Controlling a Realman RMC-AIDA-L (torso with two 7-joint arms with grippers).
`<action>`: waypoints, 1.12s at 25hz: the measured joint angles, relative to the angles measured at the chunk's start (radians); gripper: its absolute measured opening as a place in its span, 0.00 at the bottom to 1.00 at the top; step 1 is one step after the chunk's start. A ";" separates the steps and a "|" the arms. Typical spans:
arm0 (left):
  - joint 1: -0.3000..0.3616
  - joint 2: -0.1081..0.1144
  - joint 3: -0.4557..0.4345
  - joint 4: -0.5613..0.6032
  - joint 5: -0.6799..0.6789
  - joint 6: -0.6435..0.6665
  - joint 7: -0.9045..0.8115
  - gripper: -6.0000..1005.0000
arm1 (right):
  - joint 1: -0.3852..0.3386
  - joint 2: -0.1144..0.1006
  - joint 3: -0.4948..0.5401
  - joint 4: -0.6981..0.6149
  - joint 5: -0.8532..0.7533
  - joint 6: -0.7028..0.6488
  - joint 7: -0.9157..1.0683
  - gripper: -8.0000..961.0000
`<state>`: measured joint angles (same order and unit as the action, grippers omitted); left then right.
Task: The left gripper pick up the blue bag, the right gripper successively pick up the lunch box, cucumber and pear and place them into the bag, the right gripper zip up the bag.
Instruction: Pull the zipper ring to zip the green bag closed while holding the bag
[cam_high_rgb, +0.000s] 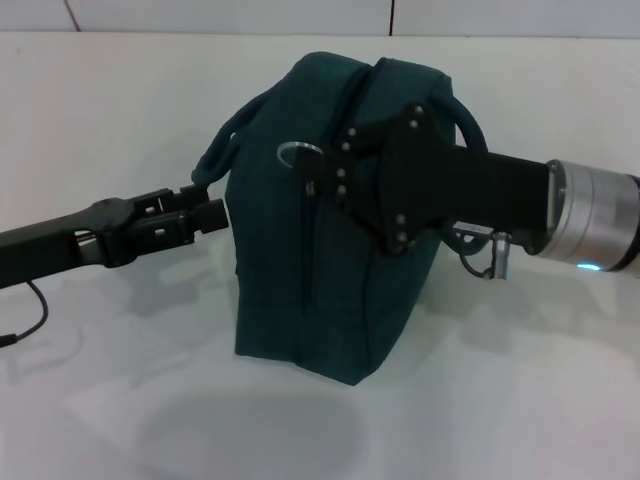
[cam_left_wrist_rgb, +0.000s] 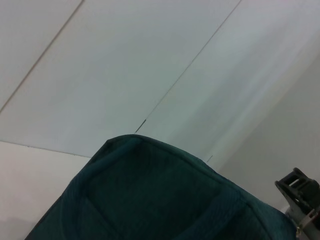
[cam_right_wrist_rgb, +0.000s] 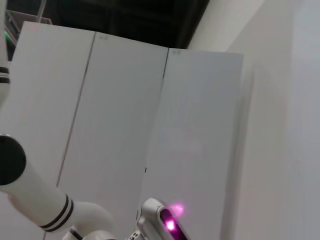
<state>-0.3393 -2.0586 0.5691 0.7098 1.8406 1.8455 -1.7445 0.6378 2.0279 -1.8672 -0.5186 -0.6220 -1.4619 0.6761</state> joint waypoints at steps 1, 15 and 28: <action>-0.001 0.000 0.000 0.000 0.000 0.000 0.000 0.83 | 0.001 0.000 -0.003 0.001 0.001 0.003 -0.001 0.01; 0.001 -0.003 0.000 -0.001 0.003 -0.001 -0.001 0.83 | 0.013 0.000 -0.122 -0.021 0.053 0.076 -0.039 0.01; 0.007 -0.003 0.000 -0.001 0.052 -0.001 0.005 0.83 | 0.010 0.000 -0.130 -0.023 0.065 0.077 -0.052 0.01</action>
<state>-0.3319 -2.0617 0.5690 0.7087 1.8924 1.8440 -1.7392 0.6476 2.0278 -1.9972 -0.5416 -0.5567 -1.3850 0.6241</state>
